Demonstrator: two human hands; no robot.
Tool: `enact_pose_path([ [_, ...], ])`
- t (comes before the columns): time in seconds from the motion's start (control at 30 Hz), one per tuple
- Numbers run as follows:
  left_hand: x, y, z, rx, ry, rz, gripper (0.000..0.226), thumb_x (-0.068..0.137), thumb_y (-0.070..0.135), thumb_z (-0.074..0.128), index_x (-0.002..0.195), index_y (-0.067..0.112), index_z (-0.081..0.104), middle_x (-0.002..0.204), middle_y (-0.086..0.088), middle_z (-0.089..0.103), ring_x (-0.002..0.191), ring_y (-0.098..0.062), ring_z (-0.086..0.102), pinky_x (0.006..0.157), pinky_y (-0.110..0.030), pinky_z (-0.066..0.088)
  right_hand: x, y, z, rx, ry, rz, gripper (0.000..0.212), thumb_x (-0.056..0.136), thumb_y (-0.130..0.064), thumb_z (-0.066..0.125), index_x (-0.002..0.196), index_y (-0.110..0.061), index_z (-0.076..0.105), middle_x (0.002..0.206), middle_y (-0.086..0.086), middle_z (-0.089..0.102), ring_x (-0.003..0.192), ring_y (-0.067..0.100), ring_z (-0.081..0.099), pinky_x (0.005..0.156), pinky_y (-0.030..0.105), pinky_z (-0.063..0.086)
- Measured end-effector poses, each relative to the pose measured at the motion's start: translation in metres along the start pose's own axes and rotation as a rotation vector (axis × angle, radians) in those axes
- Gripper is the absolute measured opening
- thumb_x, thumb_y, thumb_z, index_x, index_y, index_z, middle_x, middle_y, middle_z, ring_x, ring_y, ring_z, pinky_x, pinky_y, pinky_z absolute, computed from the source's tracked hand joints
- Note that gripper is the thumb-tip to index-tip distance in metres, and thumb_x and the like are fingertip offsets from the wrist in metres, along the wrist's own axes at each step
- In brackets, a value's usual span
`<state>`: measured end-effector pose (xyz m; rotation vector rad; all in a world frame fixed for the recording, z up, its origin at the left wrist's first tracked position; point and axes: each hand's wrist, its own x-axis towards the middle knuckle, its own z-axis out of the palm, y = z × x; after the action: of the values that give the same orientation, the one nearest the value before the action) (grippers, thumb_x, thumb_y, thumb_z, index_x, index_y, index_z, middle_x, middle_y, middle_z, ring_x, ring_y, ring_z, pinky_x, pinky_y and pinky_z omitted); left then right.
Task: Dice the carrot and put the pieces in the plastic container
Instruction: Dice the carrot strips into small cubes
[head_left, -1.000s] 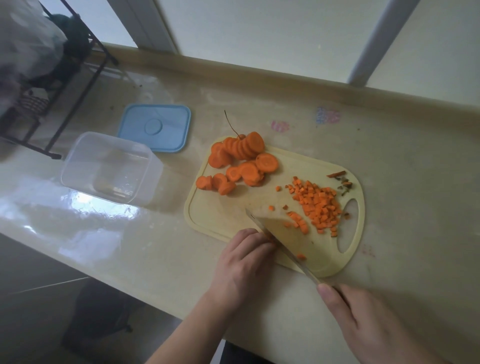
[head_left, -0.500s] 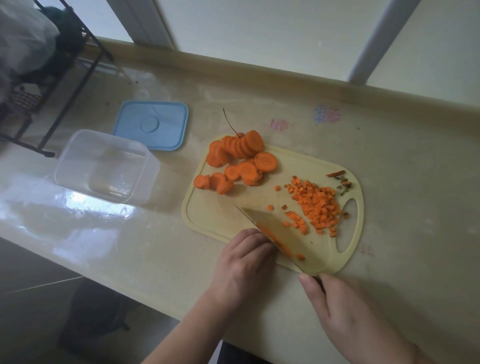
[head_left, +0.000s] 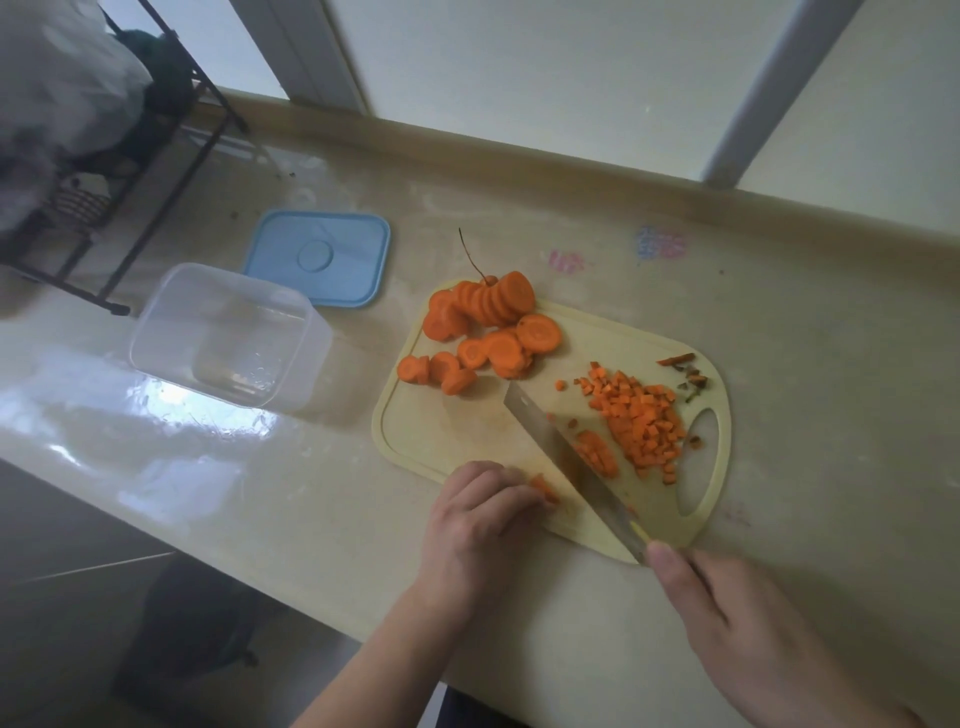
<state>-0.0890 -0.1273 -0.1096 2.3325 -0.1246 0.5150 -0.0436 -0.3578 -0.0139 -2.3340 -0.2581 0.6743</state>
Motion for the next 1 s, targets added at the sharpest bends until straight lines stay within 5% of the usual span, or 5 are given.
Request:
enact_pose_path([
  [0.17, -0.008, 0.0, -0.012, -0.037, 0.053, -0.087, 0.007, 0.092, 0.006, 0.073, 0.096, 0.01, 0.077, 0.099, 0.004, 0.07, 0.097, -0.013, 0.066, 0.083, -0.027, 0.054, -0.004, 0.0, 0.007, 0.017, -0.087, -0.026, 0.059, 0.079, -0.079, 0.019, 0.076, -0.026, 0.048, 0.059, -0.004, 0.052, 0.057, 0.003, 0.053, 0.057, 0.021, 0.039],
  [0.47, -0.001, 0.005, -0.009, 0.059, 0.036, -0.085, 0.007, 0.083, 0.002, 0.076, 0.088, 0.006, 0.075, 0.091, -0.003, 0.07, 0.086, -0.019, 0.066, 0.072, -0.032, 0.055, 0.006, 0.011, 0.006, 0.041, -0.174, 0.046, 0.078, 0.076, -0.083, 0.02, 0.068, -0.009, 0.043, 0.052, -0.003, 0.044, 0.049, 0.006, 0.043, 0.05, 0.024, 0.033],
  [0.6, -0.002, 0.003, -0.008, 0.068, 0.045, -0.066, 0.005, 0.084, 0.007, 0.078, 0.086, 0.006, 0.074, 0.089, -0.002, 0.068, 0.085, -0.02, 0.066, 0.073, -0.032, 0.055, 0.012, 0.016, -0.012, 0.081, -0.152, 0.187, 0.064, 0.078, -0.071, 0.027, 0.052, -0.014, 0.039, 0.044, -0.001, 0.04, 0.041, 0.005, 0.038, 0.051, 0.031, 0.035],
  [0.83, -0.001, 0.004, -0.007, 0.057, 0.025, -0.077, 0.004, 0.085, 0.01, 0.077, 0.086, 0.006, 0.075, 0.089, -0.002, 0.068, 0.085, -0.018, 0.065, 0.073, -0.032, 0.055, 0.024, 0.017, -0.024, 0.307, -0.166, 0.358, 0.059, 0.075, -0.071, 0.034, 0.061, -0.014, 0.039, 0.046, 0.002, 0.027, 0.038, 0.014, 0.018, 0.038, 0.015, 0.016],
  [1.0, 0.006, 0.018, -0.017, -0.105, 0.129, -0.127, 0.009, 0.088, 0.008, 0.067, 0.096, 0.01, 0.071, 0.099, 0.001, 0.064, 0.091, -0.019, 0.064, 0.075, -0.037, 0.054, 0.018, 0.01, -0.029, 0.177, -0.153, 0.162, 0.069, 0.081, -0.079, 0.027, 0.06, -0.015, 0.039, 0.044, -0.004, 0.034, 0.038, 0.007, 0.03, 0.042, 0.022, 0.025],
])
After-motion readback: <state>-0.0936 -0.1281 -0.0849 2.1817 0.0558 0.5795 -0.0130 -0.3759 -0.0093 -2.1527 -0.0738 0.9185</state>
